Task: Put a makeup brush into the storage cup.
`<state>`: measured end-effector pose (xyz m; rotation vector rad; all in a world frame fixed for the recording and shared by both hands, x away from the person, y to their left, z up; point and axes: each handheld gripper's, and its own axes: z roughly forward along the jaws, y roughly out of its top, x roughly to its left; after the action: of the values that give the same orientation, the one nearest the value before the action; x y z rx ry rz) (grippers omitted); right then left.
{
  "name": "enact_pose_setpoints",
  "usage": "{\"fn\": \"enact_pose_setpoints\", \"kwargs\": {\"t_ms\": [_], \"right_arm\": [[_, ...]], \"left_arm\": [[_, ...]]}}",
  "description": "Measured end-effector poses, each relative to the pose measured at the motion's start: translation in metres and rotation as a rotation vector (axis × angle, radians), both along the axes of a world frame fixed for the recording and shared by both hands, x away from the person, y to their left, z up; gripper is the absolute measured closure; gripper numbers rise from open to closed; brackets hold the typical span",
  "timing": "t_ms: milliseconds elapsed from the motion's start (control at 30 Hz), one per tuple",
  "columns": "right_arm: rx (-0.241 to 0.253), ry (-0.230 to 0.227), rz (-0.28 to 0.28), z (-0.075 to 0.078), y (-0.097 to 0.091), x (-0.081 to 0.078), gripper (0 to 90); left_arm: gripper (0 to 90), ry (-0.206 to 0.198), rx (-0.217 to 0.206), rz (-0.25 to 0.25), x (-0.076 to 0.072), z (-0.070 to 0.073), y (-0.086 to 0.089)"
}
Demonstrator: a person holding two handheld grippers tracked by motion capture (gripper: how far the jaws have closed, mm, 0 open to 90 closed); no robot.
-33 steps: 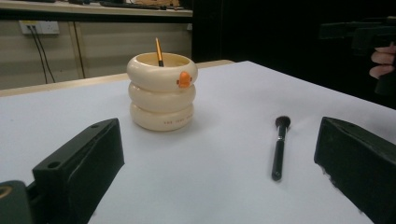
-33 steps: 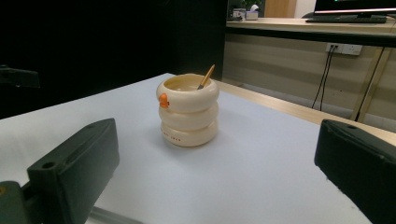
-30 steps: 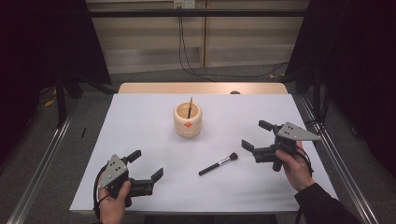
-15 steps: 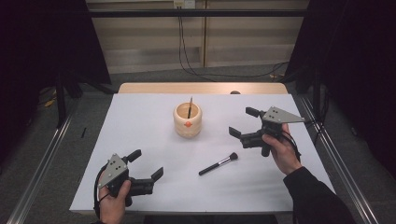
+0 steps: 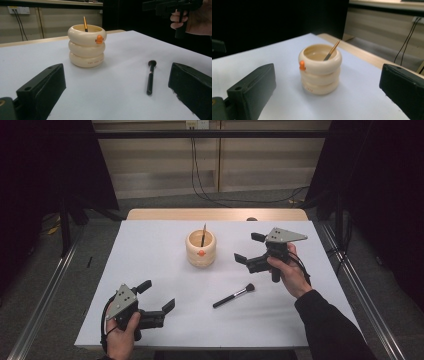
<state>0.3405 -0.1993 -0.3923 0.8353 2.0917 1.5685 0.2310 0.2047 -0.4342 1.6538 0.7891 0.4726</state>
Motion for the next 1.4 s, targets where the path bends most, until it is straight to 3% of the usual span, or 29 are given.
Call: {"fn": "enact_pose_setpoints", "kwargs": {"t_ms": [67, 100, 267, 400, 567, 667, 833, 967, 1200, 1400], "right_arm": [[-0.019, 0.021, 0.023, -0.001, 0.0, 0.0, 0.5], [-0.033, 0.034, 0.03, -0.001, 0.0, 0.001, 0.5], [-0.121, 0.109, 0.071, -0.002, 0.002, 0.005, 3.1], [-0.182, 0.173, 0.061, -0.005, 0.004, 0.011, 9.3], [-0.201, 0.235, 0.114, -0.009, 0.004, 0.014, 16.6], [-0.276, 0.263, 0.159, -0.013, 0.005, 0.014, 16.6], [-0.395, 0.35, 0.248, -0.017, 0.01, 0.012, 13.0], [-0.461, 0.396, 0.295, -0.017, 0.012, 0.015, 14.7], [-0.571, 0.429, 0.433, -0.019, 0.021, 0.017, 19.7], [-0.639, 0.449, 0.501, -0.023, 0.028, 0.019, 29.8]], "left_arm": [[1.0, 0.012, -0.02, -0.017, 0.001, 0.0, 0.0], [1.0, 0.006, -0.003, -0.003, 0.001, 0.0, -0.001], [1.0, 0.007, -0.01, -0.013, 0.001, 0.0, 0.0], [1.0, 0.006, -0.001, -0.015, 0.001, 0.0, 0.001], [1.1, 0.008, 0.009, -0.009, 0.001, -0.001, 0.001], [1.1, 0.009, 0.01, -0.008, 0.001, 0.0, 0.002], [1.1, 0.011, 0.013, -0.009, 0.002, -0.001, 0.002], [1.1, 0.011, 0.012, -0.01, 0.002, -0.001, 0.001], [1.2, 0.011, 0.014, -0.012, 0.002, -0.001, 0.001], [1.4, 0.011, 0.011, -0.006, 0.002, -0.001, 0.002]]}}
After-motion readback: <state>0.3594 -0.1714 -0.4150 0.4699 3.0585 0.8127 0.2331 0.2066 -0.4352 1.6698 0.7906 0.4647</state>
